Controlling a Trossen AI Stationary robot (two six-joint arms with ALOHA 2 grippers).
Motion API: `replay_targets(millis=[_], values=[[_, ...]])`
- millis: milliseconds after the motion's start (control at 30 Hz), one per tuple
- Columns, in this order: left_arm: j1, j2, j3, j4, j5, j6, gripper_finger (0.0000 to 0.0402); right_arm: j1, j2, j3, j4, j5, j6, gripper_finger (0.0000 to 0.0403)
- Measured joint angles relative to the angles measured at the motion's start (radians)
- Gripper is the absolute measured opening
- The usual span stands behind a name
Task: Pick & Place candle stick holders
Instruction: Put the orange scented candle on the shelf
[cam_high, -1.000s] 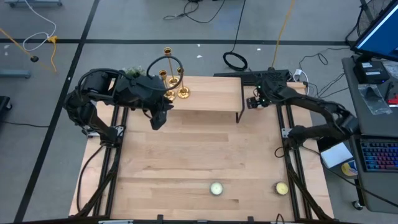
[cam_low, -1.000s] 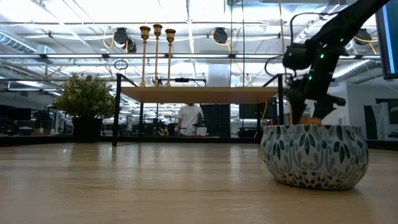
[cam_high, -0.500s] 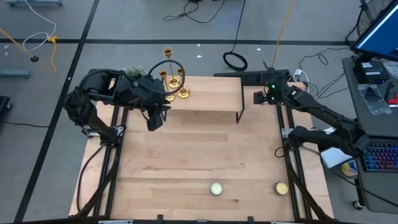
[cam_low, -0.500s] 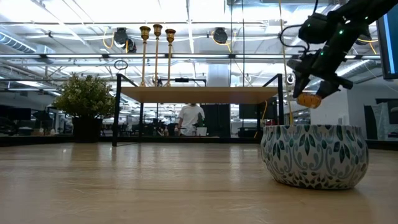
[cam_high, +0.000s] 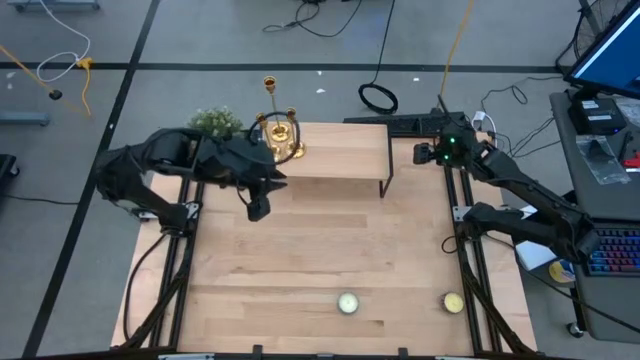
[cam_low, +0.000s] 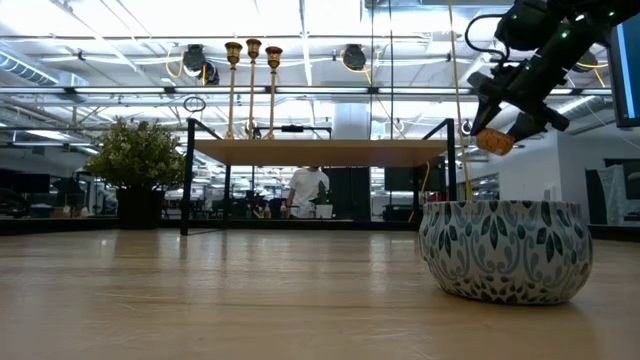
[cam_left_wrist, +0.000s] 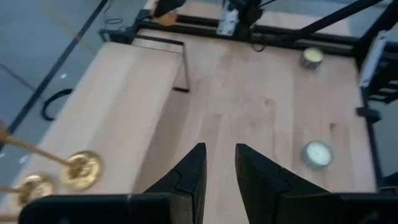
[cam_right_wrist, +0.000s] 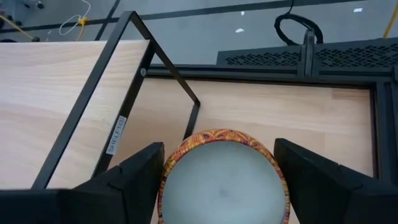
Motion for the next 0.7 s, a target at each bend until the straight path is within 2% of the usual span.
replay_targets(millis=[200, 333, 533, 700], values=[[-0.001, -0.219, -0.398, 0.343, 0.012, -0.01, 0.0086, 0.0, -0.007, 0.001, 0.004, -0.028, -0.001, 0.0274], [-0.007, -0.348, -0.628, 0.489, 0.018, -0.018, 0.0086, 0.018, -0.002, 0.035, -0.003, -0.026, -0.006, 0.0275], [-0.006, -0.522, -0.905, 0.678, 0.042, -0.022, 0.0086, 0.05, 0.017, 0.147, -0.001, -0.021, -0.016, 0.0274], [-0.007, -0.667, -1.108, 0.803, 0.049, -0.03, 0.0086, 0.098, 0.095, 0.263, -0.002, -0.02, -0.029, 0.0274]])
